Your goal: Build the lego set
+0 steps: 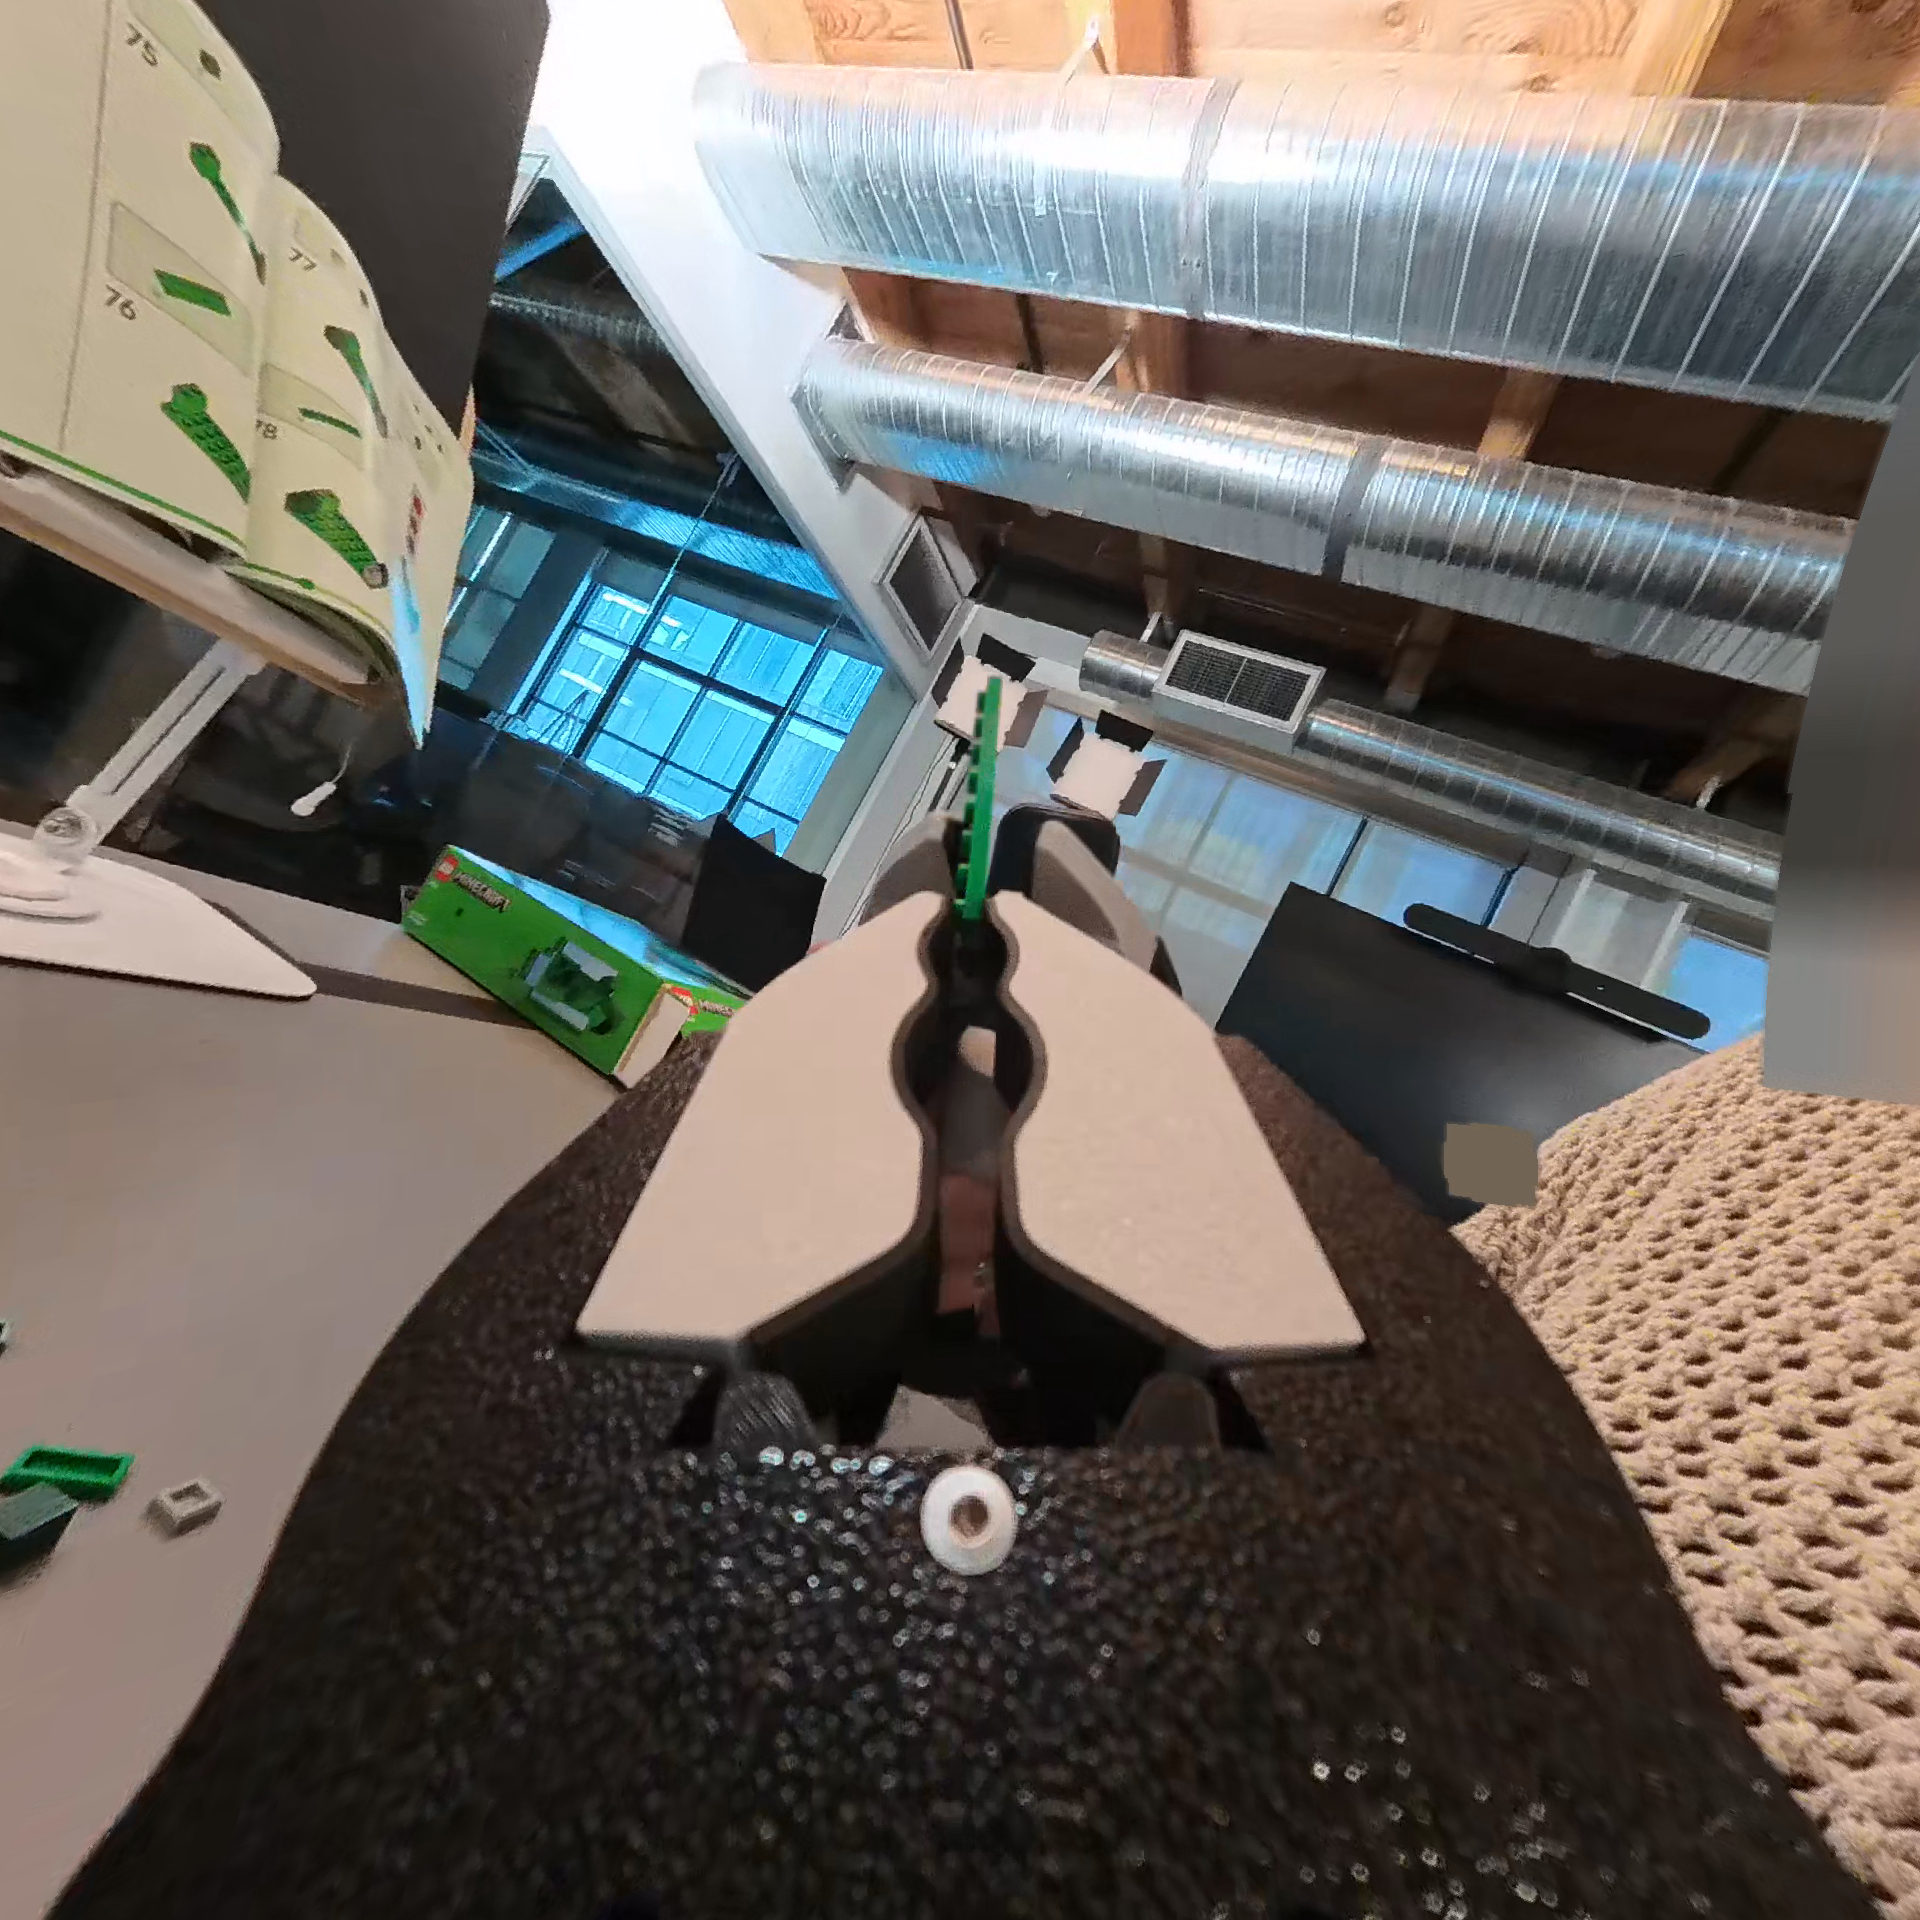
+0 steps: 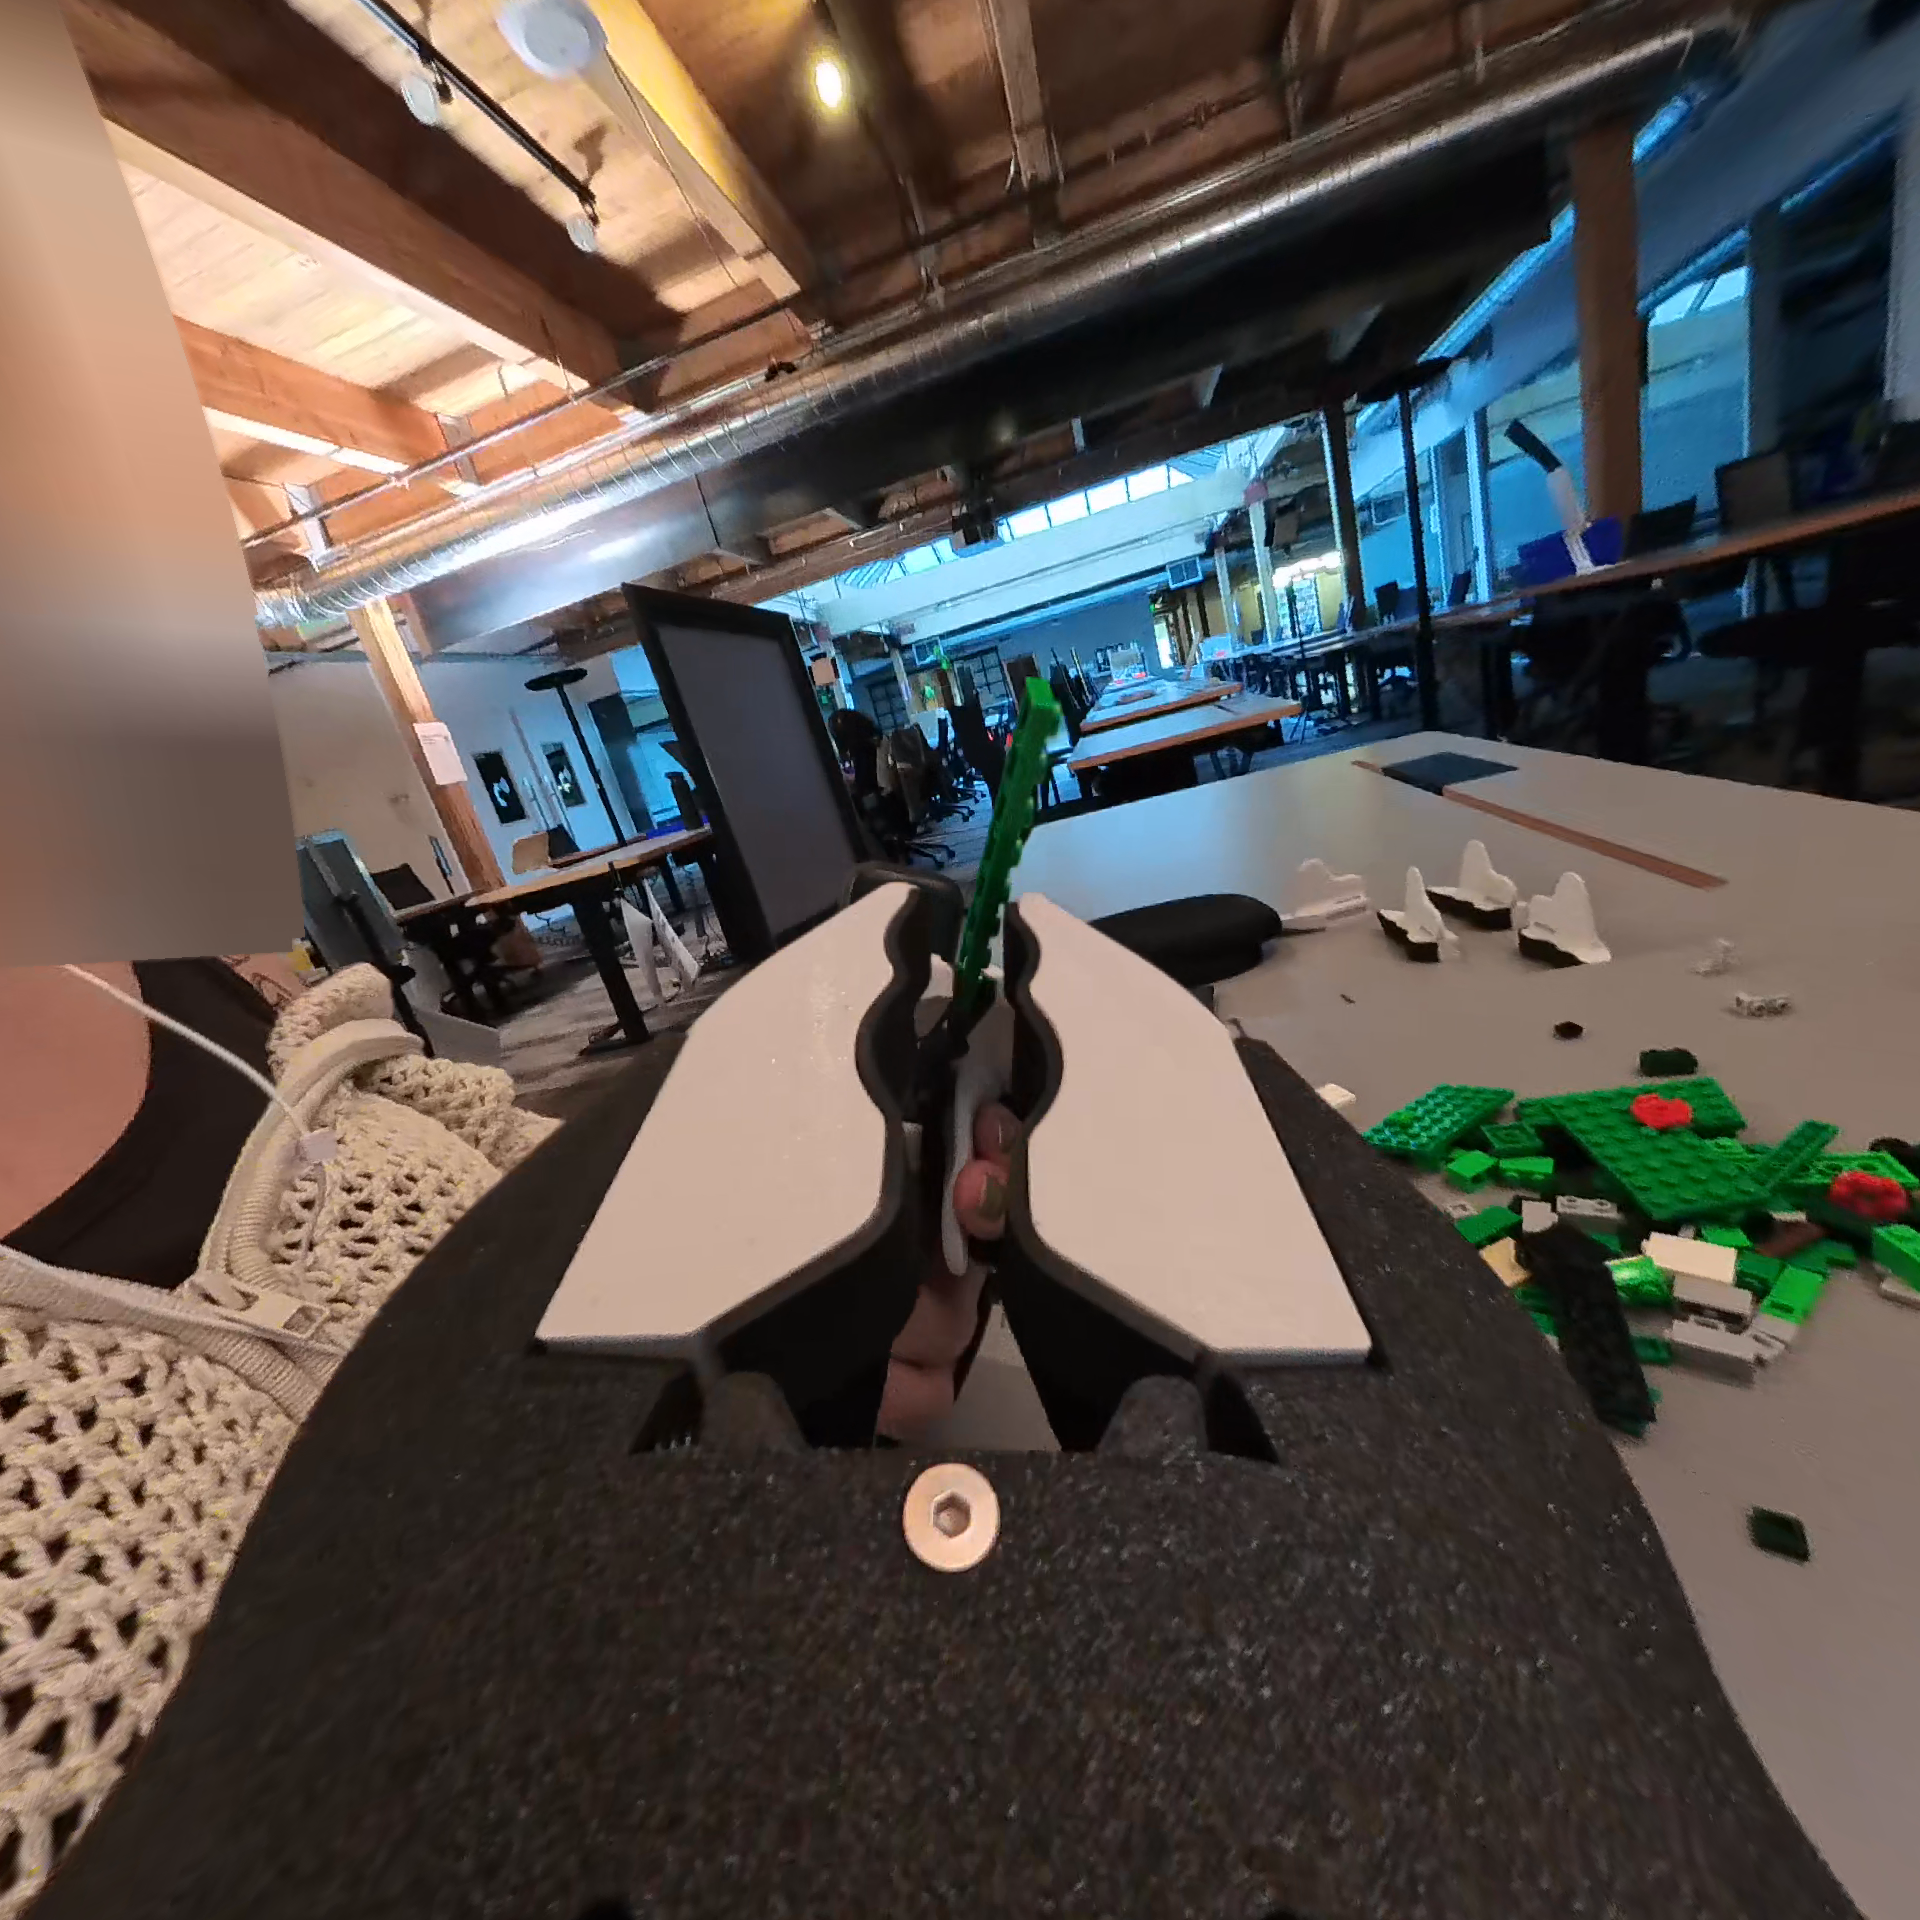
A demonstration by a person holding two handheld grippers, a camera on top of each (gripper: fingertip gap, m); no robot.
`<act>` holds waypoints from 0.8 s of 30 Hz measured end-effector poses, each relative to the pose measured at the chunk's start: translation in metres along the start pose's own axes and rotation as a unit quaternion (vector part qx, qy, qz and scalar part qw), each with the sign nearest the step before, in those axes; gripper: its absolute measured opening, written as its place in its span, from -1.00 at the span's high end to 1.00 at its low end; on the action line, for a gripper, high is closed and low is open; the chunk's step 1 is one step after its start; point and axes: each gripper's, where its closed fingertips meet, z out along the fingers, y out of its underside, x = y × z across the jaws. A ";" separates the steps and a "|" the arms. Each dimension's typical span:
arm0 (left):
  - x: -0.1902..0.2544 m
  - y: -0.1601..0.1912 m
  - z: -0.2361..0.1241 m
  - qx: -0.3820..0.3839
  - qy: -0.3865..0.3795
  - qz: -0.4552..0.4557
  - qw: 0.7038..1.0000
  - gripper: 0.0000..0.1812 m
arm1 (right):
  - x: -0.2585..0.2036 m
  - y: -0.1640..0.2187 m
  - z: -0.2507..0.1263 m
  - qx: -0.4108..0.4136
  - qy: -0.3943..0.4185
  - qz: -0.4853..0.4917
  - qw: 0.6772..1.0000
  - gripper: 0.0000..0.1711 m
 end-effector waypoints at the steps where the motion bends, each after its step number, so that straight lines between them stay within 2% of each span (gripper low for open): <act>1: 0.001 -0.001 0.000 0.002 0.002 0.002 1.000 0.97 | -0.001 -0.001 0.000 0.005 0.000 0.000 1.000 0.84; 3: 0.002 -0.003 -0.001 0.010 0.005 0.002 1.000 0.97 | 0.002 -0.007 -0.001 0.027 0.020 -0.008 0.999 0.78; 10: 0.006 -0.004 0.001 0.022 0.007 0.025 0.999 0.97 | 0.004 -0.020 -0.001 0.060 0.044 -0.009 0.997 0.78; 18: 0.008 0.001 0.003 0.007 0.016 0.012 1.000 0.97 | -0.001 -0.018 0.002 0.055 0.019 0.030 0.998 0.94; 19: 0.010 0.002 0.002 -0.009 0.024 0.017 1.000 0.96 | -0.001 -0.017 0.000 0.048 0.021 0.024 0.998 0.94; 21: 0.005 0.010 -0.004 -0.094 0.031 0.075 0.992 0.66 | 0.001 -0.018 -0.006 0.031 0.029 0.006 0.999 0.95; 22: -0.007 0.018 -0.010 -0.167 0.014 0.133 0.977 0.58 | 0.003 -0.018 -0.012 0.018 0.036 -0.006 0.999 0.94; 24: -0.039 0.033 -0.033 -0.320 -0.026 0.262 0.910 0.50 | 0.012 -0.012 -0.024 -0.030 0.059 -0.031 0.997 0.95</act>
